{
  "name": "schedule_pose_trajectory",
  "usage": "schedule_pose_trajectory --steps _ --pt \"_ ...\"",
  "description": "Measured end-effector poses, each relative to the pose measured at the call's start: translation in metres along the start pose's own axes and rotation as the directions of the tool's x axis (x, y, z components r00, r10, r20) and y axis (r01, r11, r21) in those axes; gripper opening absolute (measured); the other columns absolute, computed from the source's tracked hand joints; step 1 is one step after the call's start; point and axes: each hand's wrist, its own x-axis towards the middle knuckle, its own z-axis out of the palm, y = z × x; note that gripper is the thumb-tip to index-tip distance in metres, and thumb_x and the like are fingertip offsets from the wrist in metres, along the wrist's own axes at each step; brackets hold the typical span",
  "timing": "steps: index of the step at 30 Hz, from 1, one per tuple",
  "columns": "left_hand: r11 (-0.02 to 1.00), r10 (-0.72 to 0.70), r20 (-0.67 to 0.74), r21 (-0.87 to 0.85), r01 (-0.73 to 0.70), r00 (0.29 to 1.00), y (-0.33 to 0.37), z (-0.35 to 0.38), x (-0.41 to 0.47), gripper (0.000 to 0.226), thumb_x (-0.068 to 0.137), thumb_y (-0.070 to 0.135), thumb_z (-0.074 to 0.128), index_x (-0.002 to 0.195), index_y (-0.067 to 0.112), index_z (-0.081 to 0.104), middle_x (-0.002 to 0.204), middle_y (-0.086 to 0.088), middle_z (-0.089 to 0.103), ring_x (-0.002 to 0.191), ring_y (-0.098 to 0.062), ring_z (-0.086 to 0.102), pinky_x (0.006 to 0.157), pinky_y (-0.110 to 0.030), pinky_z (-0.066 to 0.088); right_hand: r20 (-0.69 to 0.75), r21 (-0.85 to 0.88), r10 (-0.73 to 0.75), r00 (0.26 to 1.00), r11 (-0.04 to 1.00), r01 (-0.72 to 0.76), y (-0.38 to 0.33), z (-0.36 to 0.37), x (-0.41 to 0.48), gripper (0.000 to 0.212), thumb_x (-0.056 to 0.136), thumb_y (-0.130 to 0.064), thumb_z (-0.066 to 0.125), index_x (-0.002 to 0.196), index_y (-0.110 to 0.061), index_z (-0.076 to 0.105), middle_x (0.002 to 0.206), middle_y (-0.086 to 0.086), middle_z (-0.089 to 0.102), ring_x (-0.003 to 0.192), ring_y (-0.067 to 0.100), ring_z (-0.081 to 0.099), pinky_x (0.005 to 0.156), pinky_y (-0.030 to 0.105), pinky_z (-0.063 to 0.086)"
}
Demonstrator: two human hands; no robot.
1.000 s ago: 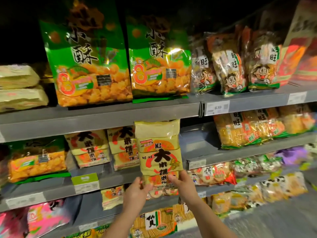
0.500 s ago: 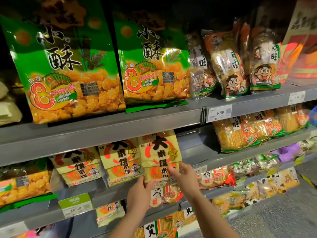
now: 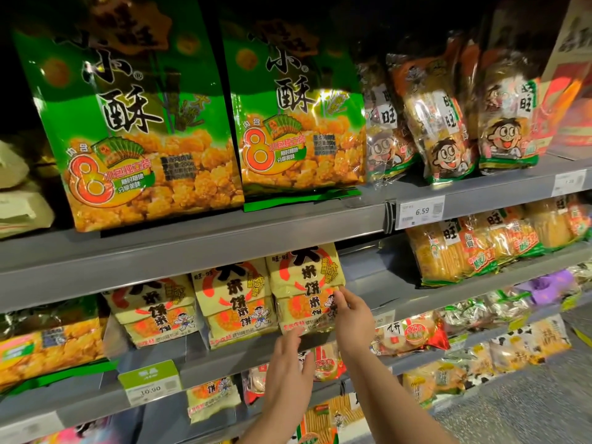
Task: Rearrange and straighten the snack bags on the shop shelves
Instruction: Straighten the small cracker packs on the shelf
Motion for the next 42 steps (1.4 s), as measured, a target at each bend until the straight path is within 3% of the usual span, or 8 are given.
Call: schedule_pose_trajectory --steps 3,5,7,11,15,28,33,42 --pt "0.998 0.05 0.075 0.032 -0.053 0.996 0.003 0.0 0.013 0.053 0.096 0.026 0.042 0.144 0.027 0.02 0.151 0.007 0.025 0.132 -0.011 0.037 0.104 -0.025 0.038 0.021 0.087 -0.016 1.0 0.996 0.014 -0.005 -0.002 0.002 0.026 0.096 -0.027 0.045 0.08 -0.032 0.064 0.087 -0.014 0.067 0.091 0.015 0.063 0.075 0.033 0.047" --pt "0.995 0.052 0.106 0.078 -0.061 0.993 0.004 0.0 0.021 0.057 0.096 0.027 0.041 0.147 0.027 0.014 0.156 0.006 0.011 0.139 -0.014 0.027 0.111 -0.03 0.032 0.075 0.092 -0.018 0.997 0.996 0.011 -0.002 -0.003 0.001 0.025 0.097 -0.022 0.045 0.117 -0.026 0.059 0.112 -0.012 0.058 0.111 0.012 0.054 0.092 0.033 0.045" --pt "0.987 0.016 0.153 0.153 -0.04 0.988 0.001 0.001 0.029 0.06 0.096 0.028 0.041 0.148 0.024 0.011 0.158 0.004 -0.002 0.142 -0.016 0.022 0.112 -0.033 0.031 0.139 -0.047 -0.062 0.988 0.996 0.069 0.009 -0.002 -0.004 0.045 0.095 -0.015 0.047 0.139 -0.022 0.04 0.127 -0.009 0.042 0.121 0.008 0.041 0.104 0.033 0.037" --pt "0.967 -0.029 0.2 0.255 -0.024 0.979 -0.003 0.001 0.037 0.06 0.096 0.028 0.04 0.148 0.02 0.011 0.158 0.002 -0.002 0.141 -0.019 0.024 0.11 -0.035 0.034 0.217 -0.436 -0.165 0.962 0.865 0.247 0.034 0.011 -0.024 0.039 0.091 -0.011 0.044 0.127 -0.022 0.053 0.129 -0.003 0.054 0.119 0.016 0.046 0.098 0.03 0.038" --pt "0.95 -0.005 0.153 0.31 -0.043 0.988 -0.003 -0.003 0.035 0.056 0.097 0.027 0.038 0.147 0.019 0.015 0.157 0.002 0.01 0.141 -0.018 0.021 0.113 -0.034 0.029 0.293 -0.503 -0.144 0.945 0.818 0.281 0.031 0.014 -0.028 0.04 0.091 -0.016 0.041 0.128 -0.027 0.053 0.131 -0.006 0.055 0.122 0.016 0.043 0.099 0.033 0.036" --pt "0.982 0.104 -0.217 0.175 -0.067 0.971 0.031 -0.067 -0.016 0.035 0.097 0.031 0.035 0.127 0.023 0.052 0.121 0.001 0.062 0.105 -0.018 0.059 0.087 -0.031 0.047 0.275 -0.226 -0.328 0.904 0.892 0.392 -0.029 -0.004 -0.078 0.032 0.091 -0.027 0.04 0.115 -0.023 0.061 0.113 -0.007 0.063 0.111 0.014 0.052 0.097 0.038 0.041" --pt "0.991 0.135 -0.487 0.085 -0.108 0.863 0.051 -0.112 -0.068 0.029 0.096 0.029 0.041 0.115 0.021 0.061 0.104 0.004 0.067 0.091 -0.013 0.061 0.072 -0.025 0.043 0.372 0.078 -0.454 0.81 0.885 0.46 -0.082 -0.017 -0.123 0.019 0.095 -0.023 0.047 0.108 -0.025 0.061 0.098 -0.012 0.063 0.09 0.0 0.058 0.078 0.021 0.047" --pt "0.993 0.114 -0.732 0.072 -0.09 0.672 0.03 -0.219 -0.097 0.039 0.091 0.038 0.034 0.072 0.015 0.059 0.061 -0.001 0.06 0.06 -0.02 0.057 0.056 -0.038 0.042 0.437 0.112 -0.579 0.688 0.794 0.597 -0.16 0.014 -0.188 0.009 0.093 -0.031 0.049 0.092 -0.031 0.058 0.08 -0.012 0.064 0.075 0.006 0.058 0.071 0.034 0.049"
